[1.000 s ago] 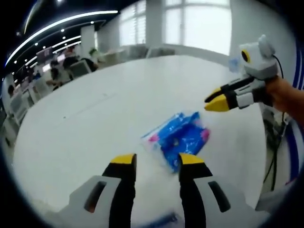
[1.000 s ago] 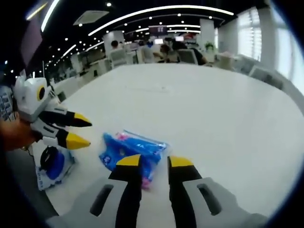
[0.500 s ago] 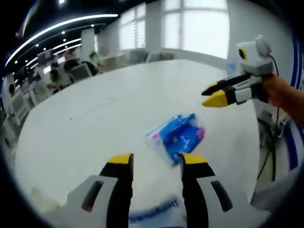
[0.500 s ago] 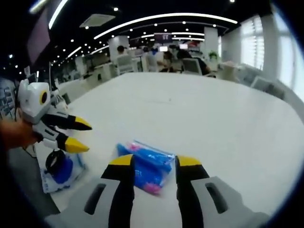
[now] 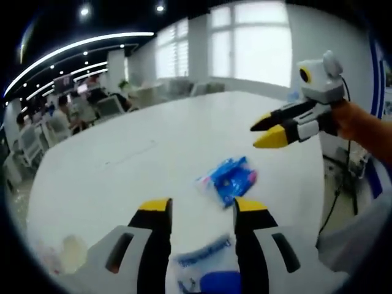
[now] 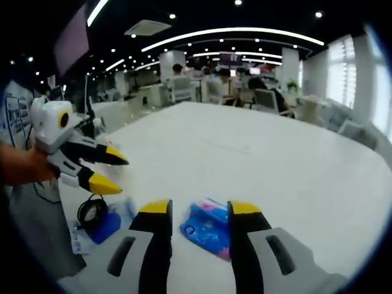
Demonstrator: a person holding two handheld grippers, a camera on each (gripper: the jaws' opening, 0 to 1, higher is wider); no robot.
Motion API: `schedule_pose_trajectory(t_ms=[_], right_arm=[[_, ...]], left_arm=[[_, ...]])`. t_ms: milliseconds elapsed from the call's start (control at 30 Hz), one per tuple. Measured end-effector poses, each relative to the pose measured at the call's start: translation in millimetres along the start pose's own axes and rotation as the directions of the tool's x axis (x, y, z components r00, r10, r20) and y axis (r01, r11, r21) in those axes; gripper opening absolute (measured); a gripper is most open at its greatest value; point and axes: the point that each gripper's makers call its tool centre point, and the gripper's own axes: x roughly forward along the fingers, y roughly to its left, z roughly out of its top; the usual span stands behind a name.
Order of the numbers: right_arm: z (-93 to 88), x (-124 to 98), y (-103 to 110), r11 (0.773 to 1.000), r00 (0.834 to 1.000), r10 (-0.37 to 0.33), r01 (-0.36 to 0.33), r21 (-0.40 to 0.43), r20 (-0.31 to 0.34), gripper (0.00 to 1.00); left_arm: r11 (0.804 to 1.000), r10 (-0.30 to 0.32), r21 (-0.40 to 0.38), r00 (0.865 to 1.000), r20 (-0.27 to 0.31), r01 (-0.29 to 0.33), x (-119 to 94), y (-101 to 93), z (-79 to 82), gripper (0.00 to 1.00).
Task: Arrange the tabletop items into an orderly group along one side of the table until the central work area is clear of visible clutter.
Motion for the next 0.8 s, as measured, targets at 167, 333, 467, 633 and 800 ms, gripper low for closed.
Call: schedule_pose_trajectory(t_ms=[167, 333, 467, 633, 800], right_arm=[[6.1, -0.8, 19.8, 1.000, 1.000, 0.015, -0.014, -0.022, 0.002, 0.35], [9.8, -0.1, 44.8, 0.999, 0.999, 0.033, -0.033, -0.035, 0.000, 0.34], [7.7, 3.3, 59.6, 0.998, 0.999, 0.045, -0.046, -0.043, -0.020, 0.34], [4.8, 10.9, 78.6, 0.996, 0.996, 0.064, -0.068, -0.060, -0.056, 0.34], [5.3, 20.4, 93.6, 0.992, 0.993, 0.087, -0.094, -0.089, -0.080, 0.33]], left_arm=[[1.000, 0.015, 0.006, 1.000, 0.003, -0.015, -20.3, 10.3, -8.1, 0.36], [1.000, 0.028, -0.003, 1.000, 0.000, -0.028, -44.2, 21.7, -21.1, 0.36], [0.999, 0.029, -0.014, 1.000, -0.011, -0.029, -62.4, 27.4, -32.1, 0.35], [0.999, 0.029, -0.028, 0.999, -0.014, -0.030, -84.1, 32.1, -41.3, 0.34], [0.998, 0.036, -0.048, 0.999, -0.014, -0.037, -101.4, 34.2, -50.5, 0.34]])
